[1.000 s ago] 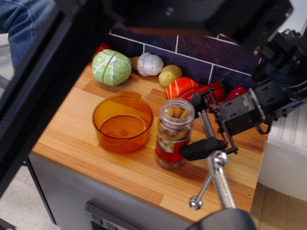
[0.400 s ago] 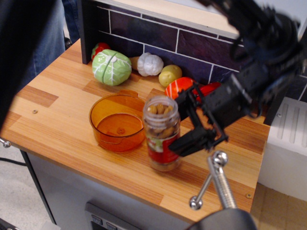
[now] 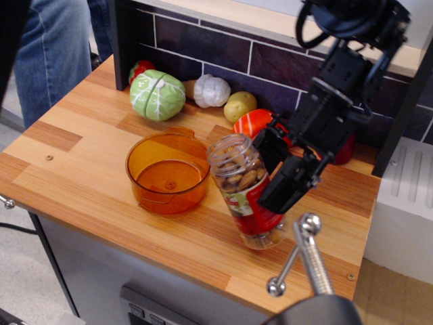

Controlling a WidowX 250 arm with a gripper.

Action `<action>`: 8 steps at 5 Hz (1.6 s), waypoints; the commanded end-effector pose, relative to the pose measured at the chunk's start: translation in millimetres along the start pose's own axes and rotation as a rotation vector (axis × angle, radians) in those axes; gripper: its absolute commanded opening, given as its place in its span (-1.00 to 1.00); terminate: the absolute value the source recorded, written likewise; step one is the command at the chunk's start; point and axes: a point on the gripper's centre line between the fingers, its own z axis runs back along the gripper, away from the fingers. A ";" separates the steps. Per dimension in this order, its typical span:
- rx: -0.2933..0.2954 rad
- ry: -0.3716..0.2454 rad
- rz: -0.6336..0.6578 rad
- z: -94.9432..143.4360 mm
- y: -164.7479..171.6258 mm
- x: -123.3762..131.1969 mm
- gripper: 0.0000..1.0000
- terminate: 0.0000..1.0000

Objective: Pour almonds in pot

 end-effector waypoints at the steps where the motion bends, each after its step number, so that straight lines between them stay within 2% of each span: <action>1: -0.183 -0.347 -0.146 51.6 -8.4 -21.3 -1.00 -1.00; 2: -0.280 -0.458 -0.184 61.0 -0.7 -27.1 -1.00 -1.00; 4: -0.335 -0.624 -0.279 77.9 16.7 -42.5 -1.00 -1.00; 5: -0.253 -0.688 -0.303 78.9 18.6 -43.5 -1.00 -1.00; 6: -0.272 -0.744 -0.326 84.1 18.5 -45.3 -1.00 -1.00; 7: -0.276 -0.777 -0.316 79.6 21.2 -43.7 -1.00 -1.00; 8: -0.255 -0.816 -0.304 73.3 27.4 -40.1 -1.00 -1.00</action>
